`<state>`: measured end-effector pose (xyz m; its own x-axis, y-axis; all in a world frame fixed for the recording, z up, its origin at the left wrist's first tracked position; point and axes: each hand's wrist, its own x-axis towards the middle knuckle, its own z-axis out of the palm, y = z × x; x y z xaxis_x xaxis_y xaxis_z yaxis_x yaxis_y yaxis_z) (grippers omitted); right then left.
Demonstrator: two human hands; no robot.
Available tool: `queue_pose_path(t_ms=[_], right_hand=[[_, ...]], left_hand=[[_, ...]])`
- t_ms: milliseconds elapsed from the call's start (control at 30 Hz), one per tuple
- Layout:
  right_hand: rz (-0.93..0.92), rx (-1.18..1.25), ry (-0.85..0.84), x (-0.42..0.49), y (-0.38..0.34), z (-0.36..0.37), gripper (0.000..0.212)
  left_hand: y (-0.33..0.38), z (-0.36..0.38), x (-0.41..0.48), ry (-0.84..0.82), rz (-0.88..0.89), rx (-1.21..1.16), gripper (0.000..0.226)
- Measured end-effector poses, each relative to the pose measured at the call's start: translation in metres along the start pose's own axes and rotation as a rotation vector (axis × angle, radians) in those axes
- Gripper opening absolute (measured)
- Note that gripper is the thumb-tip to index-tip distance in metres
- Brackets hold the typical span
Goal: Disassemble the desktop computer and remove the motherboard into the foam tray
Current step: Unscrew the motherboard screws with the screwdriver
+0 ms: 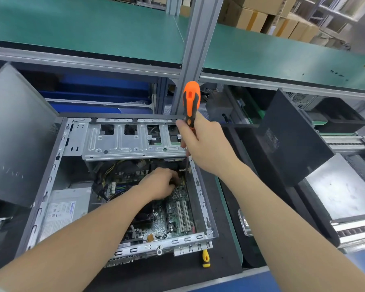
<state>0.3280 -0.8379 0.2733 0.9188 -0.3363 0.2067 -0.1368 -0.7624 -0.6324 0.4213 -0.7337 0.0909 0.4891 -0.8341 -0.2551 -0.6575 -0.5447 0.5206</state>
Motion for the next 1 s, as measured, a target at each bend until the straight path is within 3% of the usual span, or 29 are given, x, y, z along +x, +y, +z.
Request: queue_pose_path(t_ms=[267, 533, 700, 1000], right_hand=[[0.058, 0.001, -0.011, -0.006, 0.003, 0.003, 0.028], [0.073, 0.013, -0.002, -0.011, 0.006, 0.0, 0.028], [0.068, 0.011, -0.012, -0.009, 0.004, -0.003, 0.028], [0.066, -0.002, -0.033, -0.009, 0.002, -0.002, 0.029]], left_hand=[[0.004, 0.004, 0.003, 0.011, 0.053, 0.148, 0.025], [0.033, 0.015, 0.019, 0.009, -0.049, 0.3, 0.024], [0.038, 0.022, 0.019, -0.01, -0.025, 0.431, 0.025], [0.046, 0.035, 0.009, -0.033, 0.034, 0.693, 0.055]])
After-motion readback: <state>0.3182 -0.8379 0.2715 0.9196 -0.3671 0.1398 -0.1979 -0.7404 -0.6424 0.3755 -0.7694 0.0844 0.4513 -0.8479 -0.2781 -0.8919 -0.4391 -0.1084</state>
